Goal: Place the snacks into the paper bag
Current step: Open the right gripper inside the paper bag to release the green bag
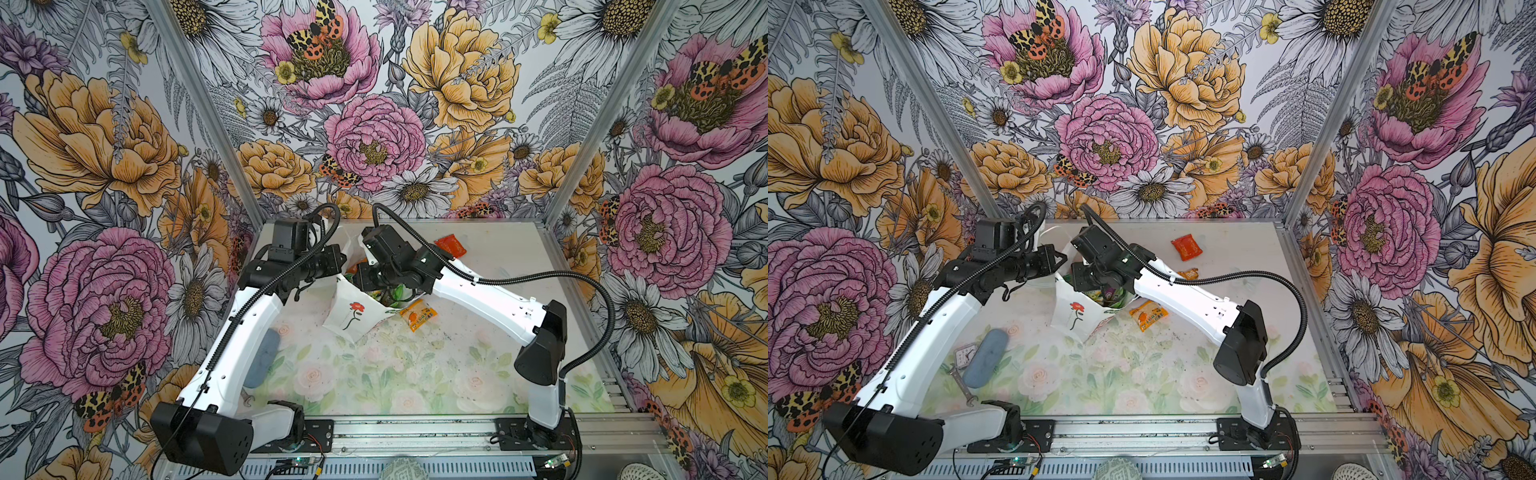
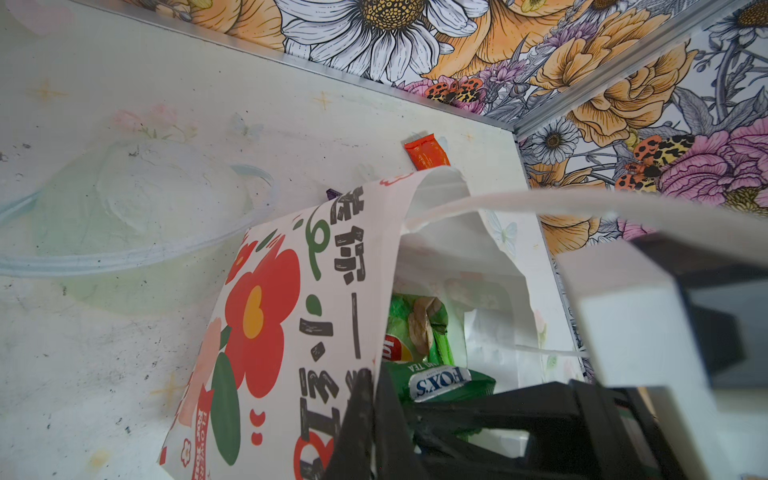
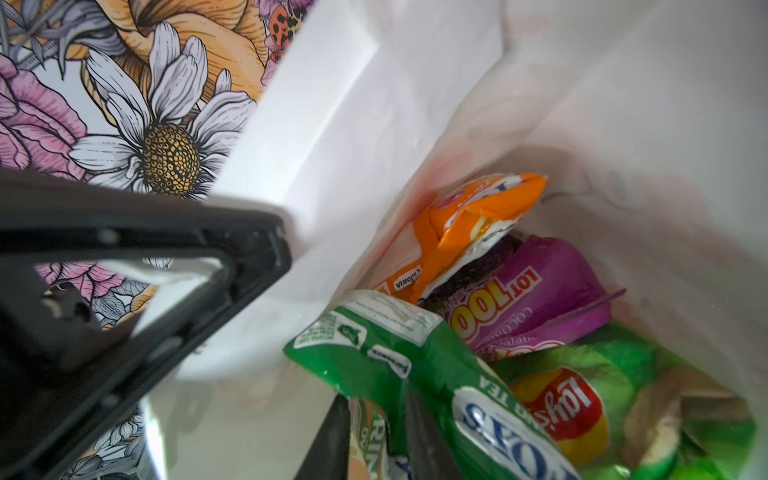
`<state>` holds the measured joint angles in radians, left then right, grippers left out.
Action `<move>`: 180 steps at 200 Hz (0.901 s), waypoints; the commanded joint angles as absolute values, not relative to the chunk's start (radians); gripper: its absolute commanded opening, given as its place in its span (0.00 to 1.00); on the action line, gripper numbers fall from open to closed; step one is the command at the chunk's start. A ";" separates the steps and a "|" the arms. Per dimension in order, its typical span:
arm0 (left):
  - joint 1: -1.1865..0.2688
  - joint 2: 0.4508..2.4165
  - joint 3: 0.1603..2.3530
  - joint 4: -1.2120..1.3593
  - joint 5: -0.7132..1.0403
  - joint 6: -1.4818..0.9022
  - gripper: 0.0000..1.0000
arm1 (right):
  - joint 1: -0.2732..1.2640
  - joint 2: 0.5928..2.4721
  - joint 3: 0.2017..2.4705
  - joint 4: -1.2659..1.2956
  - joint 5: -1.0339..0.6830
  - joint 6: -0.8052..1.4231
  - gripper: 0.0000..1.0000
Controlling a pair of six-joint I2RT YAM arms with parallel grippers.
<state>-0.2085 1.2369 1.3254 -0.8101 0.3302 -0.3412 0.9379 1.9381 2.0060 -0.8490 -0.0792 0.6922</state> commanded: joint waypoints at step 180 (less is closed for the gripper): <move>-0.219 1.199 1.337 -0.689 0.350 -0.347 0.01 | 0.693 1.378 1.620 -0.843 0.158 0.608 0.45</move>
